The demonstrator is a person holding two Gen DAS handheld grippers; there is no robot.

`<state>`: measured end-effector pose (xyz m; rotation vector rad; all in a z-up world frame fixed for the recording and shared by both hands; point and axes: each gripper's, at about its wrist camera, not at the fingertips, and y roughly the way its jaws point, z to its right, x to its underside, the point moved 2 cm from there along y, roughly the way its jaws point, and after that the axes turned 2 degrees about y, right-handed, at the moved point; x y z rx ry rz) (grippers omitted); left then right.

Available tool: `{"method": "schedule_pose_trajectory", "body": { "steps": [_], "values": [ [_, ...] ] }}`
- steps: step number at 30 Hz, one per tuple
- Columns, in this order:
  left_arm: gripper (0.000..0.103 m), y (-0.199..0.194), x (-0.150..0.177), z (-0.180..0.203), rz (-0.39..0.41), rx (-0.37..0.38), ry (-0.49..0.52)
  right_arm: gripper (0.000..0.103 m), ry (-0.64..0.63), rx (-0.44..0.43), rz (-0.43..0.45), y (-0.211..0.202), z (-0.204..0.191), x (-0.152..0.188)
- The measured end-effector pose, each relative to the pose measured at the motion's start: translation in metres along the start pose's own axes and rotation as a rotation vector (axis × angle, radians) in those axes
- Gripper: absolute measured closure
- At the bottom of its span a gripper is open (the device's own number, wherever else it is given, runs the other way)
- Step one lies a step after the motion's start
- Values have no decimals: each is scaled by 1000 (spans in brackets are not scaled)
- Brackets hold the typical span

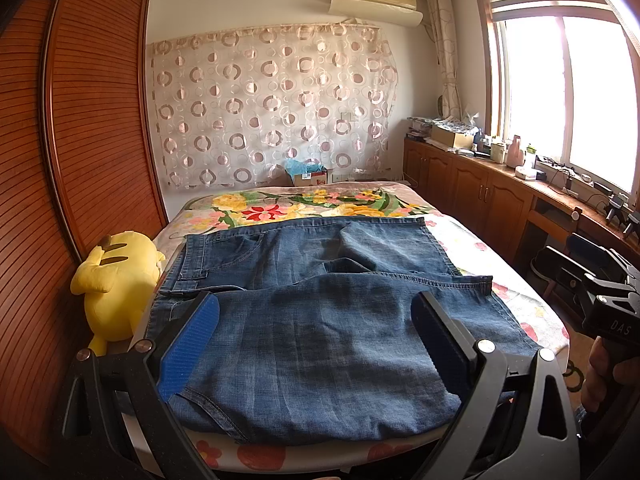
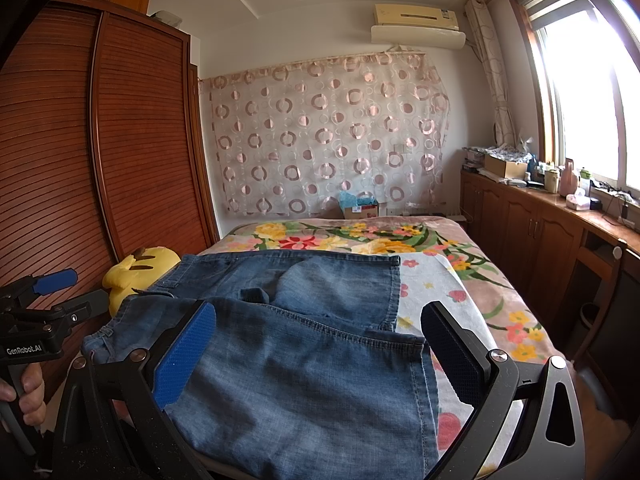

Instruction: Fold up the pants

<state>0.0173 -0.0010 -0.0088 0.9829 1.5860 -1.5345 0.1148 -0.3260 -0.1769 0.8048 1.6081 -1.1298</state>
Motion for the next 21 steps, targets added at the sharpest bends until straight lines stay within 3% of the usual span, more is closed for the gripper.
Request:
{"method": "schedule_pose_trajectory", "body": {
  "steps": [11,21],
  "values": [
    [6,0,0,0,-1,1,0,1,1,0,-1,0,-1,0],
    [6,23,25,2,-71,7,-11,1,3,5,-41,7,-3,4]
  ]
}}
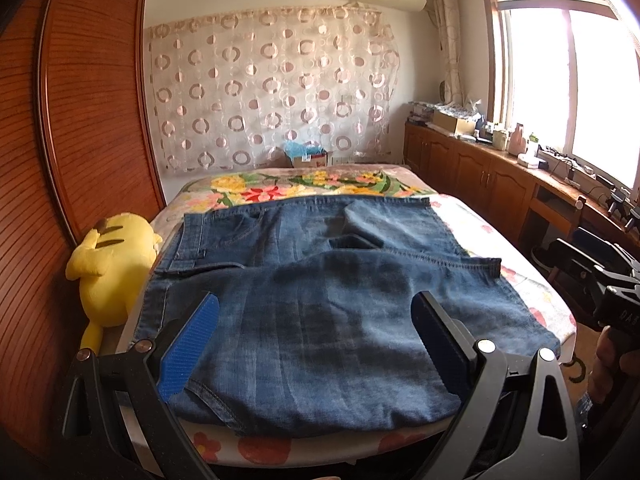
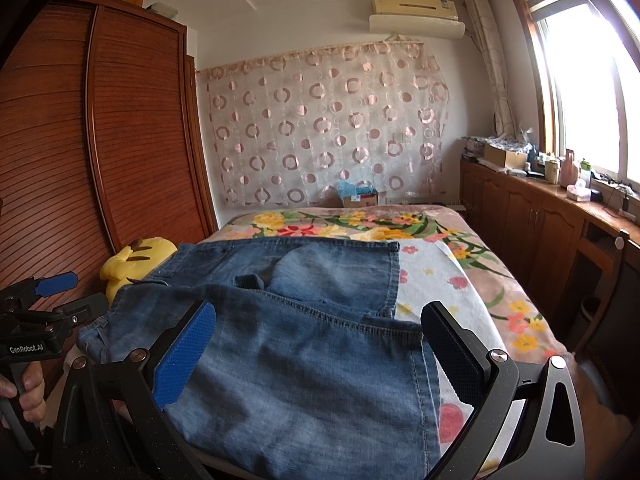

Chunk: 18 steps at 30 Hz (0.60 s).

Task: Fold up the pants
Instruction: 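Lower the right gripper onto the jeans leg hem and close it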

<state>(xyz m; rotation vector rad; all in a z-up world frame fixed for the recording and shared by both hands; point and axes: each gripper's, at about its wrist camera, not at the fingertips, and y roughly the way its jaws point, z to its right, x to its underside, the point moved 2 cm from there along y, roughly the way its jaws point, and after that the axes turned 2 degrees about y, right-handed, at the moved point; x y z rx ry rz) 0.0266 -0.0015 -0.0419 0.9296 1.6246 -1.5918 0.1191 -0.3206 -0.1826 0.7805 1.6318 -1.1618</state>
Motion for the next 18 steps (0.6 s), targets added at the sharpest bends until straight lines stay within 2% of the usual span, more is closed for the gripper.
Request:
{"method": "schedule_pose_trajectory", "body": {
  "steps": [11,18],
  "values": [
    [6,18,15,-34,-74,-11,-24,1,-6,17,-65,6,5,2],
    [6,32,37,-75,-127,-53,-66,3,-13,37,-132,10,15,2]
  ]
}}
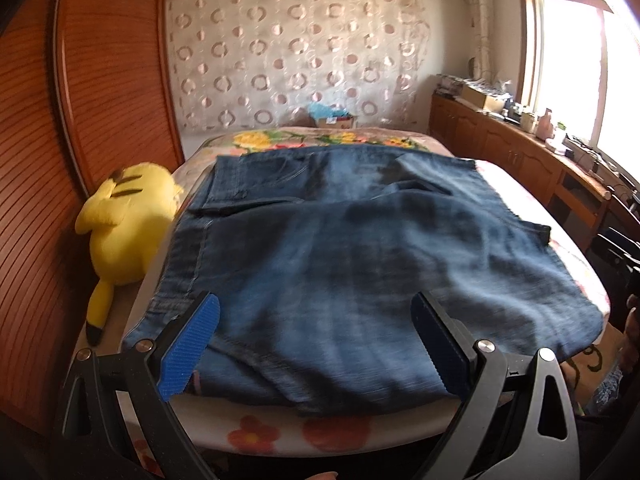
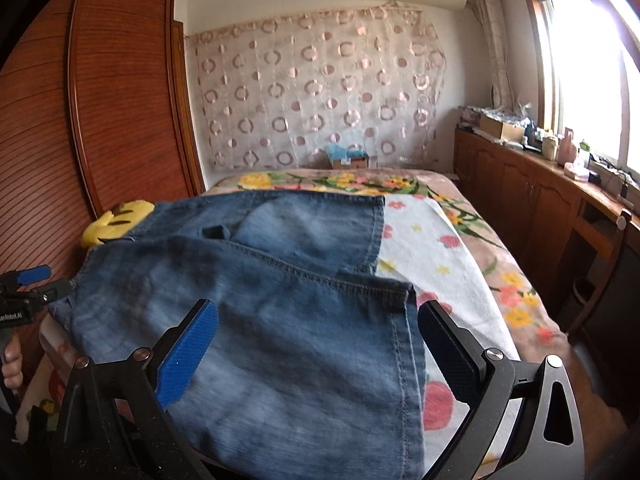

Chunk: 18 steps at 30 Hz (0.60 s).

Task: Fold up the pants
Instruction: 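Lower the right gripper onto the jeans leg hem and close it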

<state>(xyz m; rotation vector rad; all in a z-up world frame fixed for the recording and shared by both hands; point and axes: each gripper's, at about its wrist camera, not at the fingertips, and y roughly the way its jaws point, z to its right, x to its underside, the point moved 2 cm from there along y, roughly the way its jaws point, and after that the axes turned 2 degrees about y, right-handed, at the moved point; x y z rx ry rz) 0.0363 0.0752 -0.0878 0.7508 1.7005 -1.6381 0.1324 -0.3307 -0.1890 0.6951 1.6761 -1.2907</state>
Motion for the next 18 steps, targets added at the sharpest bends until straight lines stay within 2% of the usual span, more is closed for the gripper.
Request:
{"method": "schedule_pose_trajectory", "body": {
  "steps": [10,18],
  "values": [
    [10,16,21,-55,-67,-67,-64,7,1,39,-110,-5,13,1],
    [22,22,35,-99,-105,-129,-121,9,-5,49,-165,-22,12,-5]
  ]
}}
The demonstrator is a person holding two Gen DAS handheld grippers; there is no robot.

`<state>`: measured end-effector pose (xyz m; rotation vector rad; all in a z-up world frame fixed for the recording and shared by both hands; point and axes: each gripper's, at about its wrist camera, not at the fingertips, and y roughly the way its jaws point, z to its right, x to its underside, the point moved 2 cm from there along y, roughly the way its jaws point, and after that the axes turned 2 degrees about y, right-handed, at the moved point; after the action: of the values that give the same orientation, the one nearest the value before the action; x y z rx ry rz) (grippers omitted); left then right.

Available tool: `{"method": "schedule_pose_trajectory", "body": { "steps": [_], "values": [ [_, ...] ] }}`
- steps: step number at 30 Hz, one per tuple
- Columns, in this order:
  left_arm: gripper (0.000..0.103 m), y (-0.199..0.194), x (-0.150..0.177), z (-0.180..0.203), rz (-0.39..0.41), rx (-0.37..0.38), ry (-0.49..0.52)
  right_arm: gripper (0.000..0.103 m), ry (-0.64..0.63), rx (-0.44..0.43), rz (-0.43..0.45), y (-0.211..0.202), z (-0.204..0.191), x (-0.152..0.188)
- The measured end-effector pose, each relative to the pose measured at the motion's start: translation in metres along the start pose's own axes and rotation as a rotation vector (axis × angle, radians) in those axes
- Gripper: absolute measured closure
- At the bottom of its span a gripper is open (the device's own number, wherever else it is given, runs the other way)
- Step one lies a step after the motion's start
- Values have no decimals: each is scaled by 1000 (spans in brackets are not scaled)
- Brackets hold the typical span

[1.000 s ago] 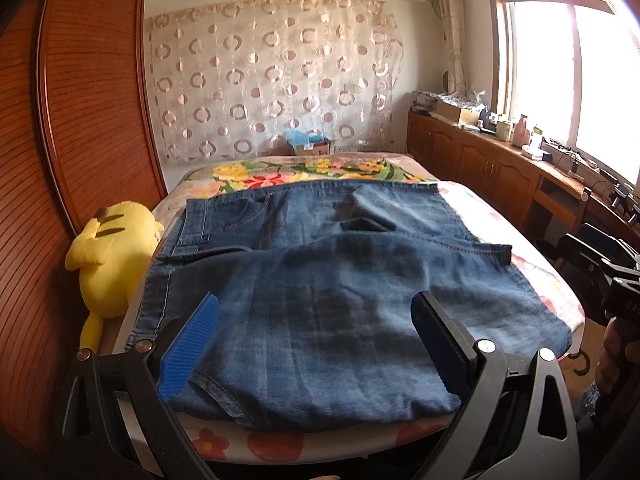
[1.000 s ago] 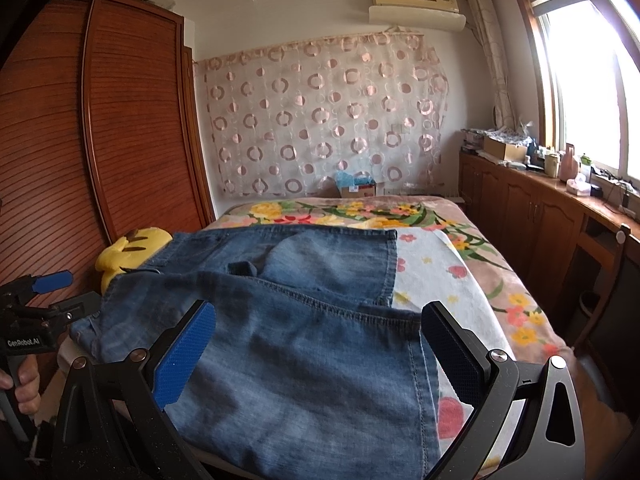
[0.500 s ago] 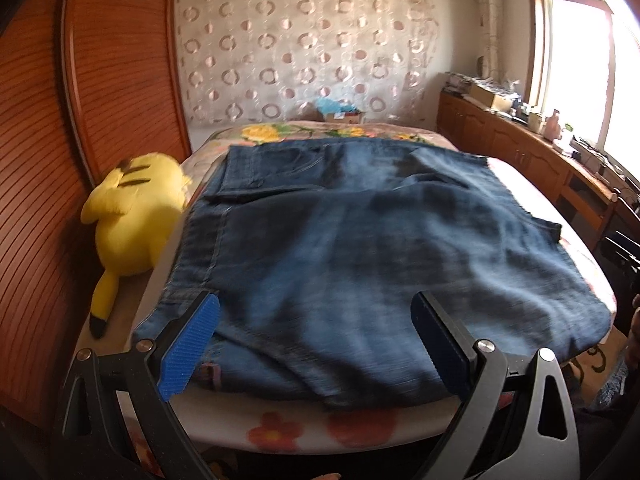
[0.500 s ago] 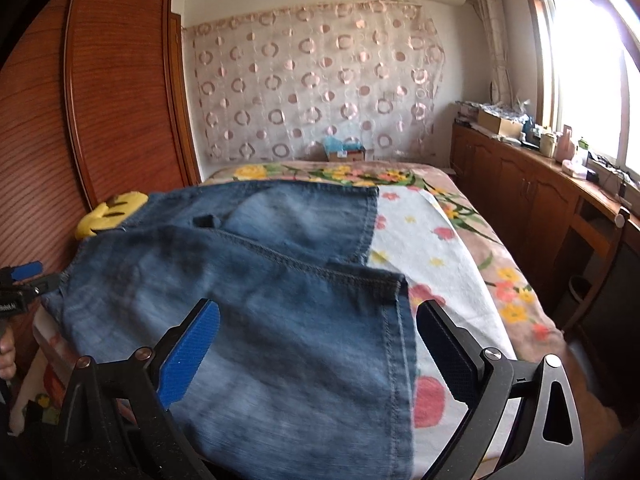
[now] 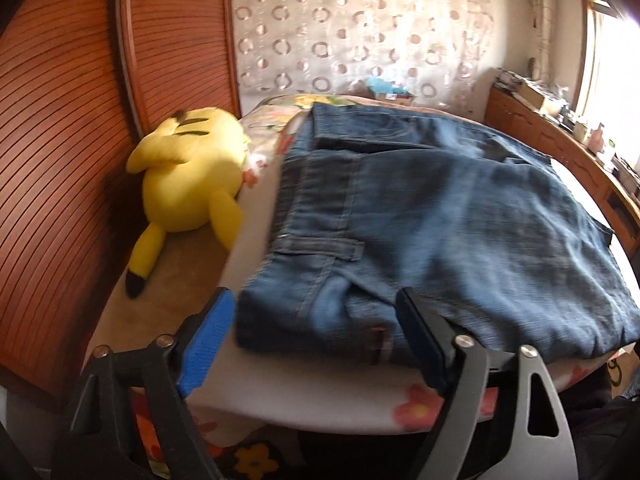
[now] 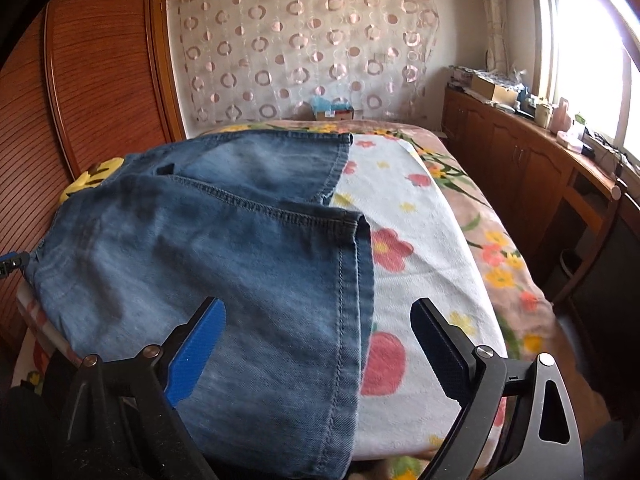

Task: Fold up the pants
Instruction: 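Lower the right gripper onto the jeans leg hem and close it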

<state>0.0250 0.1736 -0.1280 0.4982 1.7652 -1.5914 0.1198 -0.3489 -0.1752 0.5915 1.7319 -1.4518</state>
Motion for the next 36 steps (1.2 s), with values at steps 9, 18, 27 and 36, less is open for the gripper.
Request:
{"method": "schedule_pose_trajectory", "body": {
  "steps": [9,18,27,36],
  "values": [
    [30,22,9,-15,-48,-29,-35,13,-24,-16,-44,-10,1,9],
    [39,29,12,-15,-58,-6,-37,24,-27,-53,-118,-14,2,26],
    [55,24,13,-14,-34,16,-32,36,-35,-44,-160,-14,8,26],
    [84,13,11,-8,1,40,-22,76,-58,-23,-142,-18,10,28]
  ]
}}
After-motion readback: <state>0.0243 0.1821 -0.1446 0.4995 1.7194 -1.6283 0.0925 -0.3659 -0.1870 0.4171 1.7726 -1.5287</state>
